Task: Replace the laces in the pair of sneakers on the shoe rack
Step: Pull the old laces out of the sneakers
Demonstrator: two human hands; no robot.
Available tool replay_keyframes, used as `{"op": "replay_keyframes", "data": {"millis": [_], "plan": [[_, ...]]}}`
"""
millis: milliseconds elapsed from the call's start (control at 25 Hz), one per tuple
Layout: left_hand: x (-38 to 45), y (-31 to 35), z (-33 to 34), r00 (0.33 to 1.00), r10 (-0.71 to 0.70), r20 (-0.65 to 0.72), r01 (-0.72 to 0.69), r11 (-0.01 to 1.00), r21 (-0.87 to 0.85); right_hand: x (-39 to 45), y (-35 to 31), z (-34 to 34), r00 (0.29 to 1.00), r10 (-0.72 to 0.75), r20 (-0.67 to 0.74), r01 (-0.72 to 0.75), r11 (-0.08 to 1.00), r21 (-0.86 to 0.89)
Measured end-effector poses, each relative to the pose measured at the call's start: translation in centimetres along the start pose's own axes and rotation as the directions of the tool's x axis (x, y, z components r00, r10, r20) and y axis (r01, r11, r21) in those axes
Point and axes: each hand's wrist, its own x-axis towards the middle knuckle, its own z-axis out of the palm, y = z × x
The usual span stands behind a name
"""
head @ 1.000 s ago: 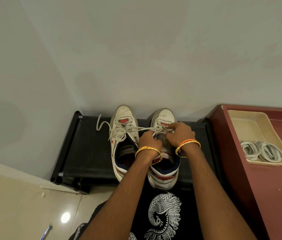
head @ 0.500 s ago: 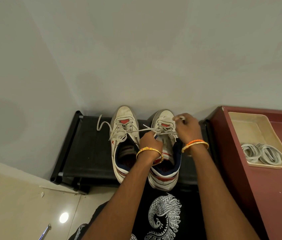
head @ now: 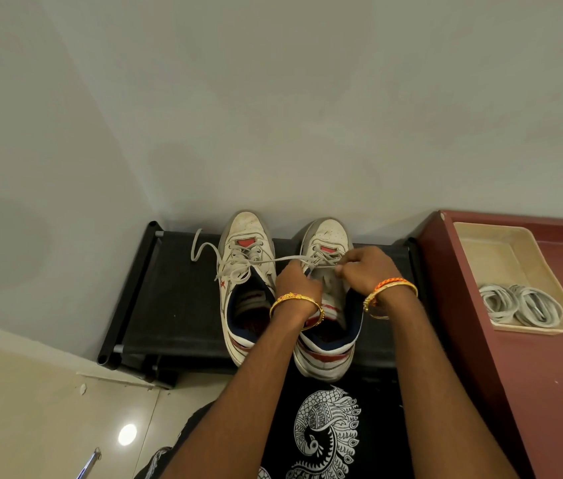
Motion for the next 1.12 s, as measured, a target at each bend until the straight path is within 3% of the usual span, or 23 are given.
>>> {"op": "replay_keyframes", "data": {"millis": [80,200,280,440,560,640,720,840,1040,1120], "plan": [[0.1,0.0,-0.1,1.0,-0.025,-0.011,0.025,1.0,-0.012,-0.4,0.4,-1.9,0.998,0.042,-0.037,-0.036,0.986,0.161],[-0.1,0.0,-0.1,0.999,-0.045,-0.024,0.044,0.998,-0.037,-0.8,1.8,-4.5,0.967,0.134,-0.219,-0.034,0.912,0.409],[-0.3,0.0,0.1,0.998,-0.009,-0.065,0.008,1.0,-0.017,-1.1,2.6,-4.6,0.951,0.178,-0.251,-0.041,0.882,0.469],[0.0,0.2,0.5,0.95,0.244,-0.193,-0.187,0.944,0.273,-1.6,2.1,-3.5,0.962,0.113,-0.247,-0.018,0.934,0.356],[0.7,0.6,0.2,0.924,0.372,-0.091,-0.286,0.828,0.482,-2.3,0.2,-0.9,0.996,0.044,-0.072,-0.029,0.98,0.198],[1.1,0.9,0.2,0.921,0.389,-0.022,-0.322,0.792,0.518,-2.1,-0.5,1.4,0.99,0.071,-0.12,-0.077,0.996,-0.044],[1.4,1.1,0.4,0.913,0.409,0.011,-0.347,0.761,0.548,-1.3,-0.6,2.5,0.966,0.132,-0.221,-0.165,0.977,-0.135],[1.9,1.4,0.6,0.897,0.439,0.057,-0.368,0.669,0.646,0.4,0.1,2.1,0.956,0.189,-0.222,-0.213,0.973,-0.09],[2.5,2.2,0.8,0.913,0.37,0.172,-0.366,0.555,0.747,1.6,2.3,0.5,0.969,0.237,-0.066,-0.218,0.953,0.211],[2.6,2.6,1.2,0.907,0.356,0.226,-0.39,0.505,0.77,2.4,2.9,0.1,0.965,0.262,0.002,-0.254,0.935,0.246]]}}
